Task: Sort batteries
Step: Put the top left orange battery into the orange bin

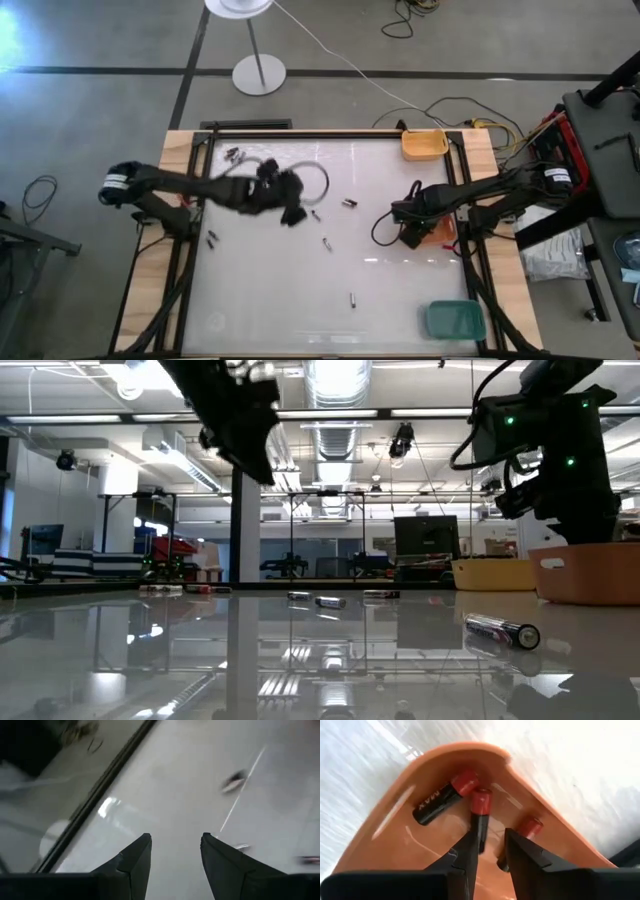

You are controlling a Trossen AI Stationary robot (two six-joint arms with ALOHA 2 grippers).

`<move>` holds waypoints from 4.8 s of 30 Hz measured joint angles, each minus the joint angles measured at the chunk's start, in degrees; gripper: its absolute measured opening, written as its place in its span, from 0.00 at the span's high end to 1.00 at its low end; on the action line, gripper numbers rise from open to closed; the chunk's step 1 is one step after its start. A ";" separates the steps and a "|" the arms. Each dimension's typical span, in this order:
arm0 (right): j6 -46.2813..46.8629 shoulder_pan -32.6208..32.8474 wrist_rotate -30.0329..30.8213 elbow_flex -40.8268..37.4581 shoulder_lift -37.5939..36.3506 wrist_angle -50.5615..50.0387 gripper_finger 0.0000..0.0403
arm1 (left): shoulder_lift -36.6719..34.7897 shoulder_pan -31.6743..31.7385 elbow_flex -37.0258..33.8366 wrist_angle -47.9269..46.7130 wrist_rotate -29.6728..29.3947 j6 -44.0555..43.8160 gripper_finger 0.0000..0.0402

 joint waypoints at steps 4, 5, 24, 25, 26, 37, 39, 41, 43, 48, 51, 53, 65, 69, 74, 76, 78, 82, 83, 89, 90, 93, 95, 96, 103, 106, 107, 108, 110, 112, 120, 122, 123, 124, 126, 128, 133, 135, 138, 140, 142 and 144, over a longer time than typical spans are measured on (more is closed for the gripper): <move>2.58 1.81 3.22 1.82 -3.18 -5.62 0.77 | -0.33 8.70 -0.25 -5.82 6.90 3.12 0.62; 3.31 2.73 4.46 2.69 -4.19 -7.11 0.75 | -0.52 10.78 -0.45 -7.06 8.21 3.68 0.62; 14.55 21.24 14.47 9.33 -14.83 5.35 0.55 | 13.04 36.61 -4.59 -16.25 27.50 23.42 0.42; 14.66 21.47 14.45 9.40 -14.61 5.39 0.55 | 13.08 36.59 -4.69 -16.23 27.50 24.49 0.42; 14.66 21.59 14.45 9.42 -14.35 5.39 0.55 | 13.08 36.56 -4.80 -16.10 27.39 25.43 0.42; 15.14 21.54 16.04 9.51 -10.92 5.63 0.57 | 15.60 36.54 -6.58 -12.46 25.65 34.19 0.43; 15.12 21.54 16.09 9.51 -10.66 6.04 0.56 | 17.18 36.65 -7.04 -11.39 25.31 34.52 0.46; 15.09 21.54 16.41 9.52 -10.66 5.96 0.56 | 18.31 36.60 -7.31 -10.45 25.52 34.56 0.54; 15.09 21.54 17.35 10.20 -10.79 5.87 0.55 | 18.98 36.54 -7.21 -8.94 25.92 34.37 0.67; 13.03 22.37 21.81 14.46 -11.23 5.75 0.58 | 18.13 36.59 -7.57 -7.89 28.18 31.99 0.94; 9.69 24.91 30.25 16.77 -11.19 6.24 0.60 | 14.99 36.08 -8.44 -6.73 29.64 30.40 0.92; 7.05 26.92 34.93 16.94 -11.17 8.60 0.61 | 11.69 34.93 -9.86 -5.94 31.70 28.46 0.93; -27.68 24.99 39.42 5.87 -2.24 63.48 0.55 | -10.44 15.98 -37.48 66.04 45.37 4.42 0.94; -27.31 20.30 33.99 5.68 5.14 72.59 0.50 | -7.22 9.23 -43.07 89.34 38.98 3.09 0.94; -26.31 14.30 27.13 9.38 12.18 74.19 0.45 | -0.49 2.90 -42.21 102.13 32.72 4.64 0.94; -26.30 12.94 24.33 11.49 13.92 74.20 0.45 | 2.15 1.15 -40.84 106.08 32.81 4.01 0.94; -26.79 12.00 21.54 13.84 15.34 74.33 0.45 | 4.65 -0.20 -39.28 107.25 32.81 3.98 0.94; -28.53 11.29 20.32 18.36 16.38 70.11 0.47 | 8.09 -1.38 -36.87 107.82 32.77 3.74 0.94; -28.53 11.20 20.30 19.45 16.22 68.23 0.49 | 8.73 -1.47 -36.46 107.83 32.77 3.55 0.94; -27.08 11.14 20.32 23.88 16.19 59.22 0.59 | 10.44 -1.57 -35.81 112.06 35.05 2.64 0.94; -27.05 11.14 20.28 24.09 16.23 59.15 0.62 | 10.65 -1.58 -35.55 112.81 35.44 2.72 0.94; -26.92 11.04 20.30 24.63 16.59 58.93 0.69 | 11.10 -1.58 -35.05 113.49 36.02 2.76 0.94; -26.89 10.89 20.24 24.92 16.57 59.25 0.73 | 11.38 -1.58 -34.73 113.54 36.09 2.76 0.94; -26.87 10.85 20.21 25.06 16.53 59.15 0.75 | 11.48 -1.58 -34.73 113.67 36.02 2.67 0.94; -26.42 10.64 20.09 25.92 16.47 59.00 0.88 | 11.77 -1.58 -34.80 113.87 35.95 3.00 0.94; -26.41 10.63 19.97 26.07 16.25 58.08 0.88 | 11.77 -1.55 -34.95 113.90 35.95 2.99 0.93; -26.45 10.59 19.85 26.49 16.22 56.90 0.88 | 11.77 -1.55 -35.13 114.14 35.92 2.85 0.92; -26.36 10.59 19.75 26.97 16.00 55.68 0.88 | 11.75 -1.55 -35.45 114.67 35.88 2.63 0.90; -25.57 10.60 19.64 27.87 14.71 50.67 0.88 | 11.40 -1.55 -36.35 116.16 35.78 2.55 0.85; -23.53 10.64 20.39 28.78 11.99 41.79 0.88 | 10.06 -1.44 -37.29 117.15 35.98 3.28 0.79; -0.97 8.56 19.93 29.83 2.50 -4.49 0.88 | 4.55 -1.62 -47.58 117.08 34.58 4.93 0.54; 7.51 7.73 18.82 28.18 1.67 -14.88 0.88 | 4.49 -1.78 -49.44 116.85 34.18 4.66 0.51; 10.93 7.50 17.03 26.91 1.56 -18.01 0.88 | 4.49 -1.95 -50.19 116.89 33.43 4.35 0.50; 13.07 7.33 14.64 25.35 1.26 -19.44 0.88 | 4.58 -2.07 -50.58 116.95 32.89 4.07 0.49; 14.89 7.39 10.66 21.86 0.88 -18.19 0.88 | 5.27 -2.43 -50.84 117.17 32.11 4.01 0.49; 16.23 7.40 7.42 18.02 0.97 -15.89 0.88 | 5.94 -2.97 -50.90 116.91 31.91 4.59 0.49; 20.08 7.23 1.74 10.02 2.39 -12.81 0.88 | 7.07 -4.41 -50.92 117.39 31.91 4.11 0.49; 21.75 7.10 -0.69 7.61 2.84 -12.37 0.88 | 7.07 -5.50 -51.27 117.83 31.85 4.10 0.49; 22.18 6.82 -3.67 4.92 3.45 -10.90 0.88 | 6.97 -7.22 -51.89 119.51 31.91 5.24 0.49; 21.98 6.33 -3.72 3.96 3.88 -10.36 0.88 | 6.94 -7.98 -52.36 120.74 31.89 5.87 0.49; 20.70 5.23 -3.62 3.49 4.24 -10.46 0.88 | 6.82 -8.42 -53.00 121.81 31.89 6.11 0.49; 18.98 3.89 -3.47 2.95 4.27 -9.81 0.88 | 6.78 -8.48 -53.14 121.83 31.89 6.52 0.49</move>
